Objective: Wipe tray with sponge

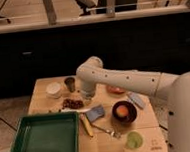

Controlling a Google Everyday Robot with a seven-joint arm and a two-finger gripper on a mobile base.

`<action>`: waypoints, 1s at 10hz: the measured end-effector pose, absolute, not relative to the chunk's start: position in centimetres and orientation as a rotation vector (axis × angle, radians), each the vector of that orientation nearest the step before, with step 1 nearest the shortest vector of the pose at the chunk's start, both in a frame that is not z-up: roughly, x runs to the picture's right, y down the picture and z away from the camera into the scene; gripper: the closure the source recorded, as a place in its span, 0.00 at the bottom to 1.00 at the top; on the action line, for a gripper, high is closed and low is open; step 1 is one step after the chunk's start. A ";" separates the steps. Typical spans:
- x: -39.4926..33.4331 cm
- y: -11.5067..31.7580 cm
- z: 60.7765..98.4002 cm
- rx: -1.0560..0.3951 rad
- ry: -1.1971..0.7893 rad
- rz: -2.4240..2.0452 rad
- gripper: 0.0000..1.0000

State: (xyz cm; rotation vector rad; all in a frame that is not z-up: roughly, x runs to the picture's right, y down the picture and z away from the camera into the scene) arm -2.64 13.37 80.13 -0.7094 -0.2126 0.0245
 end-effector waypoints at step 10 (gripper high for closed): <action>-1.1 17.0 82.1 -0.776 -0.238 -0.074 0.20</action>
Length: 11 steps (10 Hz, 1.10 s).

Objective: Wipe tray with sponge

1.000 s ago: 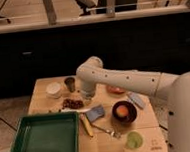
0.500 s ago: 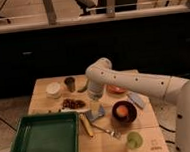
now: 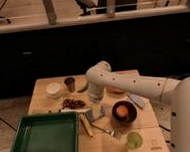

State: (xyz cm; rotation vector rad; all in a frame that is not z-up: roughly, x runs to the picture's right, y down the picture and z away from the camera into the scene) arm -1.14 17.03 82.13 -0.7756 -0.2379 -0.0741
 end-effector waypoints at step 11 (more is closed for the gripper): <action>1.6 20.0 85.6 -0.791 -0.198 -0.107 0.76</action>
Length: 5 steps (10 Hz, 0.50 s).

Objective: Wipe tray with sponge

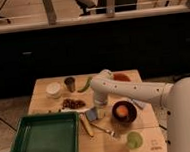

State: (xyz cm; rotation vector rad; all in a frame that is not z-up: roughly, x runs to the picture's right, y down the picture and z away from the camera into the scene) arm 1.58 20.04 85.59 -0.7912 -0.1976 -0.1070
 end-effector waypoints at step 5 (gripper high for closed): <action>1.8 18.6 84.8 -0.793 -0.182 -0.114 1.00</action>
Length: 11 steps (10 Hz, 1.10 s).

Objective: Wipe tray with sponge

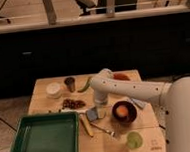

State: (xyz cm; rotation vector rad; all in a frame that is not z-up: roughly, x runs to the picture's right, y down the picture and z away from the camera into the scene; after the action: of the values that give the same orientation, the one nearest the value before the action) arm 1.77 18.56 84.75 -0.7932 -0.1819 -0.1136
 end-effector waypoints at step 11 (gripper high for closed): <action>-4.7 10.1 77.4 -0.674 -0.314 -0.318 1.00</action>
State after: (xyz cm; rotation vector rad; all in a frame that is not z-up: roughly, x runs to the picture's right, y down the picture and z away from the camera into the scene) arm -4.72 10.08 77.38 -0.6736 -0.3135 -0.3177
